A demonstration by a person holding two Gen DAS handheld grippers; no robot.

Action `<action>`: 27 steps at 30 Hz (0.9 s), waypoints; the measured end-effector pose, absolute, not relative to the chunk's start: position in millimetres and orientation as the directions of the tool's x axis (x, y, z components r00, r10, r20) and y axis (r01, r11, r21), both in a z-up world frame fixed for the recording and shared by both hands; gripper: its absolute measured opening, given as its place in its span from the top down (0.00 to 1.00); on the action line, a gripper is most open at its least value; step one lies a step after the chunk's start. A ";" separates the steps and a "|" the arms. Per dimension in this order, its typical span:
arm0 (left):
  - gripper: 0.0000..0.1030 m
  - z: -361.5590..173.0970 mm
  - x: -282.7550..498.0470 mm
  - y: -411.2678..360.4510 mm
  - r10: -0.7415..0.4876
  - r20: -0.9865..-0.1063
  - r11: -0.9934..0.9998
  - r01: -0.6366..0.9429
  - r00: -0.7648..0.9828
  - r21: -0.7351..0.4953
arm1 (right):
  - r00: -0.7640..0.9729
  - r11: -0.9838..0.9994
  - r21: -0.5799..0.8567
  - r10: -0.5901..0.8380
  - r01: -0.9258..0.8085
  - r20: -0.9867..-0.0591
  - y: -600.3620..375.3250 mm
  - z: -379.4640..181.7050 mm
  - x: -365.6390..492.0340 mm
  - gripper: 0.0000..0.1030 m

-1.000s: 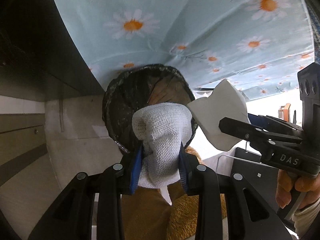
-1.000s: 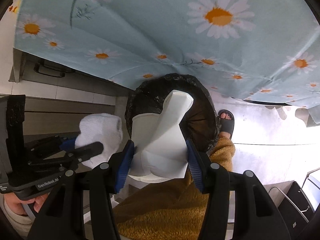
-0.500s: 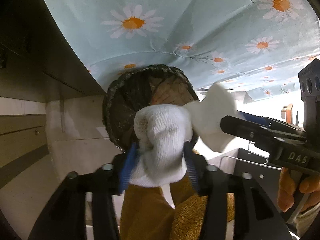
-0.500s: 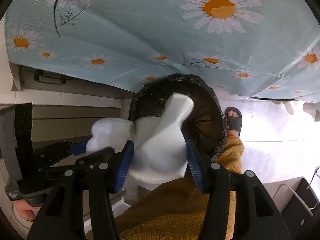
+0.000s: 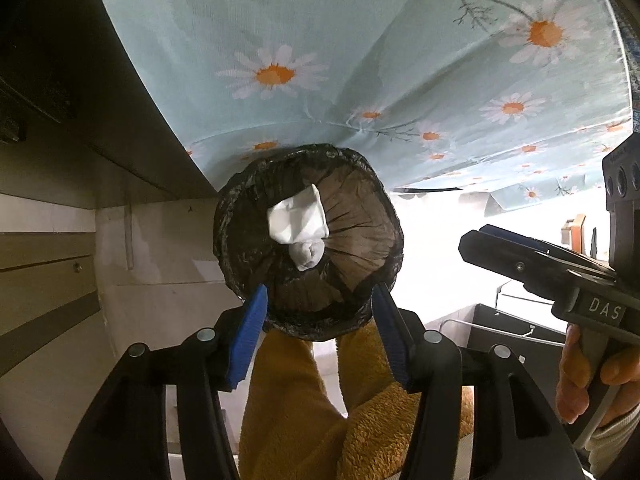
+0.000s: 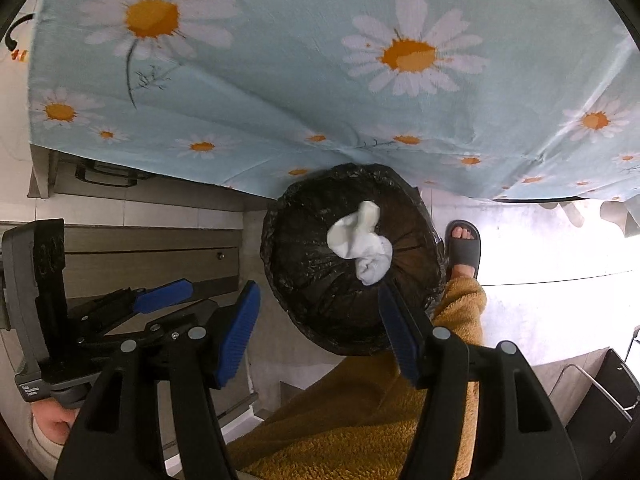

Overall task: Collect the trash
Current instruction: 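Raise both open tools from the bin back over the counter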

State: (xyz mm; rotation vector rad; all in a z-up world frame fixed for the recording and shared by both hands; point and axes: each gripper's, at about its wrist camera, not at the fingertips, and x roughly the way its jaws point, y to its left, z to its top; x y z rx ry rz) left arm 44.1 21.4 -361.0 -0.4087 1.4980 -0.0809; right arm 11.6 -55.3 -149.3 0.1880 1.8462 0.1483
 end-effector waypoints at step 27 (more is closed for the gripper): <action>0.49 -216.0 40.5 29.7 -0.282 -0.894 0.940 -0.084 0.347 -0.329 | -0.009 0.976 0.216 0.215 -0.023 -0.976 -40.2 -11.1 37.9 0.40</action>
